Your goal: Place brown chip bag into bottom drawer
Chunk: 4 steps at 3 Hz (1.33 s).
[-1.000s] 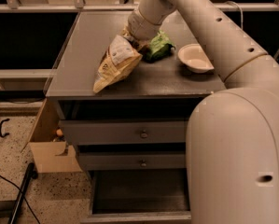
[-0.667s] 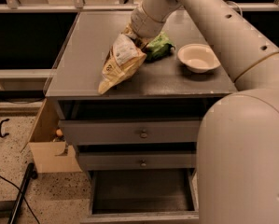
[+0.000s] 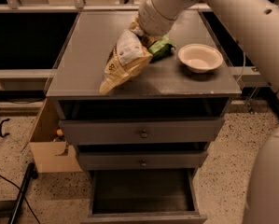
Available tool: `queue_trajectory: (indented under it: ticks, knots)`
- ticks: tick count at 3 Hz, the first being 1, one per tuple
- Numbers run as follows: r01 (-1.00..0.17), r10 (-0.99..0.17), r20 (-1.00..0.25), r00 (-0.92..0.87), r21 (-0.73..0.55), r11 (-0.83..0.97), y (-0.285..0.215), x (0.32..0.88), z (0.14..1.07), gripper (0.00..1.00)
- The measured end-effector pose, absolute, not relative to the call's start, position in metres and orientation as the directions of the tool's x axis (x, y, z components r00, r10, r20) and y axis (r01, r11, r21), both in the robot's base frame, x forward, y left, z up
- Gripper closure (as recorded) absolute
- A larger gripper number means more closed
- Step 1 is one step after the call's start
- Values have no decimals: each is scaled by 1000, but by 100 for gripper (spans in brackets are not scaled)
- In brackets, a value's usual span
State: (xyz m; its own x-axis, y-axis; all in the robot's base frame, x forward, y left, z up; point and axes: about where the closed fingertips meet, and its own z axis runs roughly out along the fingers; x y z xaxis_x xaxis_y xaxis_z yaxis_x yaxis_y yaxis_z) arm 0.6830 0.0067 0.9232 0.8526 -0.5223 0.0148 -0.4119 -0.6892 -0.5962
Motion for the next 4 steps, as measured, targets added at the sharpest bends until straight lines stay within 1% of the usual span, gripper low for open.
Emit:
queue_trajectory:
  ticks: [1, 2, 3, 4]
  knots:
    - [-425, -576, 30, 817, -643, -637, -8, 653, 944, 100]
    - [-437, -639, 46, 768, -692, -574, -30, 611, 962, 100]
    - [-442, -646, 47, 762, -692, -571, -31, 609, 963, 100]
    - [-492, -718, 60, 693, -690, -532, -43, 585, 973, 100]
